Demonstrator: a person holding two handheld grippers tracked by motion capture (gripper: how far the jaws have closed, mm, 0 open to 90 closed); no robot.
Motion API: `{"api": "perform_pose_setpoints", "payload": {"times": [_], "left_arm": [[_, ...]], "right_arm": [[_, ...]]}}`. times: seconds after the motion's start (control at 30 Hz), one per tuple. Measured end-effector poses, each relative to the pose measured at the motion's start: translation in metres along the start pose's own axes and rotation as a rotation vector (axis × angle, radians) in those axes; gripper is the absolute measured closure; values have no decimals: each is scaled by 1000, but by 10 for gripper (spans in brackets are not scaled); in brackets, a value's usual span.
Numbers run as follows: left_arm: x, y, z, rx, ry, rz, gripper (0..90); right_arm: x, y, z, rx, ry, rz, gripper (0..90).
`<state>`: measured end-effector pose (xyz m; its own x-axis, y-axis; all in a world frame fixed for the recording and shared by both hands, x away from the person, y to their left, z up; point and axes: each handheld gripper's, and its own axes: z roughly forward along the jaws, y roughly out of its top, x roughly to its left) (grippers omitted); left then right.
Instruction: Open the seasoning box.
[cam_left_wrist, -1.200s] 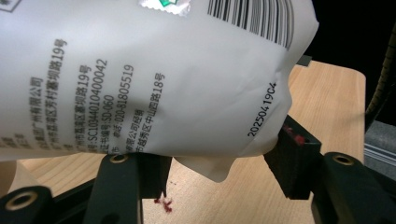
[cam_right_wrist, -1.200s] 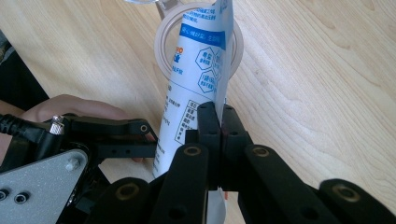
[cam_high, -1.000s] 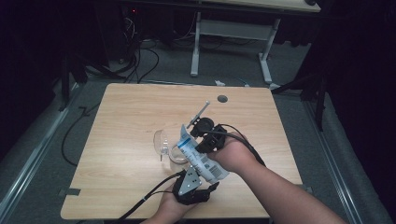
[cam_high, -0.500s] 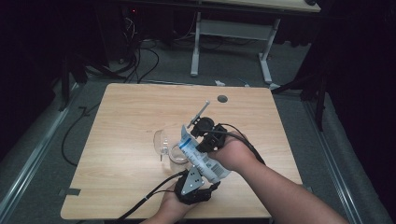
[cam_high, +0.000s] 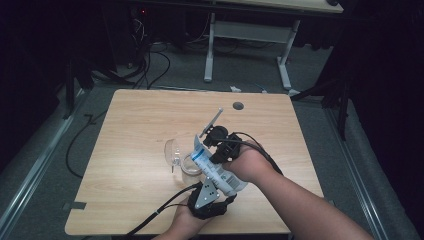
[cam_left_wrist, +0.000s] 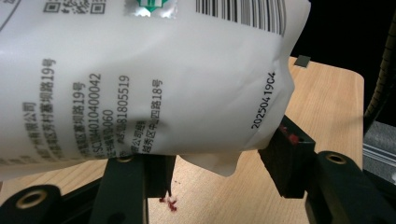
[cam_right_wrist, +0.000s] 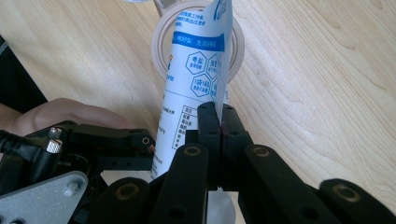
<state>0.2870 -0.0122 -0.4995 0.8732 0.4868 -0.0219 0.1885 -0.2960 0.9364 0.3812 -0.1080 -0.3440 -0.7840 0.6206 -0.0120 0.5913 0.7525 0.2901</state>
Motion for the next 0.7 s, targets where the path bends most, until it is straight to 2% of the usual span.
{"api": "perform_pose_setpoints", "payload": {"times": [0.27, 0.43, 0.7], "left_arm": [[1, 2, 1, -14, 7, -45, 504], [2, 2, 0, -11, 8, -49, 508], [1, -1, -3, -35, 3, -65, 530]], "right_arm": [[2, 3, 5, 3, -5, 8, 900], [1, 6, 6, 8, -1, 6, 899], [1, 5, 4, 6, -5, 1, 897]]}}
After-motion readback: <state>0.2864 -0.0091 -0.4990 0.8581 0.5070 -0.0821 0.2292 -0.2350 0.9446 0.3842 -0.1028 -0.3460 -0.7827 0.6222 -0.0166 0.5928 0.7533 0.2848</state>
